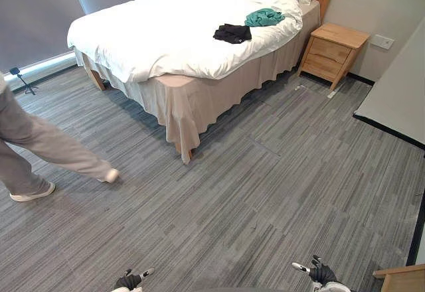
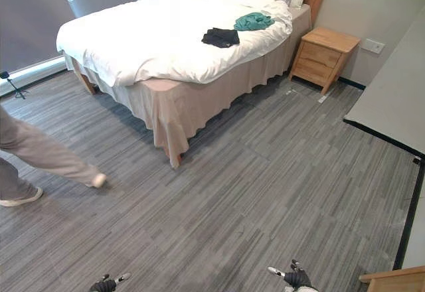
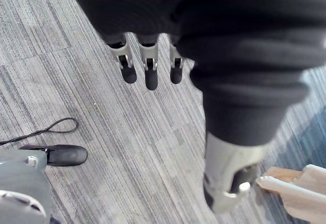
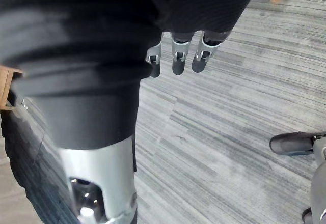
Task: Tidy the bed and pick cloth on bed and put in laundry
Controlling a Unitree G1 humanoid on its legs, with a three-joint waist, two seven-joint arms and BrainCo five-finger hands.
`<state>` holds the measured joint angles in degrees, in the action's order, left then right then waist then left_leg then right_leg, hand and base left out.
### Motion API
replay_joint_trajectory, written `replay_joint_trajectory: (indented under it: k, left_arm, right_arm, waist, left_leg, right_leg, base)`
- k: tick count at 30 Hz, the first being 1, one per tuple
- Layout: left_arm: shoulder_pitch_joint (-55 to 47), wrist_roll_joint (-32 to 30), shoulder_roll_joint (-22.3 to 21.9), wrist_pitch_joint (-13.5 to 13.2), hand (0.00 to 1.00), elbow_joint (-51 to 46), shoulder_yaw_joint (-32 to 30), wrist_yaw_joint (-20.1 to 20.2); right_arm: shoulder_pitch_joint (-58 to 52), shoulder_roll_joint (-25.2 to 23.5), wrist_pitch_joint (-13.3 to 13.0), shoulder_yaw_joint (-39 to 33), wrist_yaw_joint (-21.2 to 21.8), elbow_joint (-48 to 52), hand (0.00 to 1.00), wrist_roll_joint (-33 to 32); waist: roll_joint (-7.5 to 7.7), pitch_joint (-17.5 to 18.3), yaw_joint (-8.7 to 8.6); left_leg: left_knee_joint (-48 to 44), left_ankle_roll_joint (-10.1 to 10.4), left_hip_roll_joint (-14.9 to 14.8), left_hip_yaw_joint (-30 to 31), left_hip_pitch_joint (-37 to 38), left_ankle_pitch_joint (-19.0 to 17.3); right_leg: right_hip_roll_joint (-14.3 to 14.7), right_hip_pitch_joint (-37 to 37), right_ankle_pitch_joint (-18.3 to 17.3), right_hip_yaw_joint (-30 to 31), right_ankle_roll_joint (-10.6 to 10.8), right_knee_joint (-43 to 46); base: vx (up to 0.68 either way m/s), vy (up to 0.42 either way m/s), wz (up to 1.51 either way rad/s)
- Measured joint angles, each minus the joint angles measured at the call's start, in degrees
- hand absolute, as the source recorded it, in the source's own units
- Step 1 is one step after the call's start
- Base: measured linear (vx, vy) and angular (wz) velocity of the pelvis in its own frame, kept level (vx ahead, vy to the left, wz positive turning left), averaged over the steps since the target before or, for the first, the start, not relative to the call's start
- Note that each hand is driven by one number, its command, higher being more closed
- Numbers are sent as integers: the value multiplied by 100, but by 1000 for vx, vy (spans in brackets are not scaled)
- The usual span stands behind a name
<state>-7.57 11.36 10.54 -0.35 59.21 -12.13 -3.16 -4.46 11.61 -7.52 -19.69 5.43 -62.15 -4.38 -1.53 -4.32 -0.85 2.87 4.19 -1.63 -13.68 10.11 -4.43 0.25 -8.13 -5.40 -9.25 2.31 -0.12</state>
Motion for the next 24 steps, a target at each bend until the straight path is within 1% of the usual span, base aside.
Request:
replay_joint_trajectory:
  k: [6, 13, 16, 20, 24]
  left_arm:
    - [-12, 0, 5, 0, 0, -1, -1, 6]
    - [-54, -6, 41, -63, 0, -3, -45, -3]
    - [-69, -6, 52, -62, 0, -4, -44, -26]
    - [-120, -4, 52, -68, 0, -4, -45, -60]
    - [-157, 2, 52, -145, 0, -4, -45, -51]
  right_arm:
    - [-29, 33, -2, -43, 18, 0, 0, -4]
    - [-68, 80, -42, -43, 30, 1, 0, -4]
    - [-71, 80, -41, -42, 31, 4, 0, -4]
    - [-136, 80, -40, -41, 33, 11, 0, -6]
    - [-176, 79, -40, -40, 54, 11, 0, -5]
  waist:
    - [34, -22, -3]
    - [23, -33, -4]
    - [28, -43, -4]
    - [25, -46, -4]
    - [26, -47, -4]
  left_leg:
    - [-1, -2, 3, -20, 2, -1]
    - [-1, -9, 3, -83, -2, -4]
    - [3, -17, 3, -137, -3, -8]
    - [12, -18, -7, -144, -4, -8]
    - [36, -19, -20, -158, 2, -7]
  right_leg:
    - [-2, 6, 3, 7, -13, 3]
    - [1, 16, 16, 21, -56, -3]
    - [4, 21, 6, 19, -120, -3]
    - [17, 22, 5, 13, -121, -10]
    - [35, 27, 6, 15, -122, -14]
  base:
    - [-20, -18, -1]
    - [-26, -22, -1]
    - [-41, -35, -1]
    - [-28, -43, 0]
    - [-7, -27, 0]
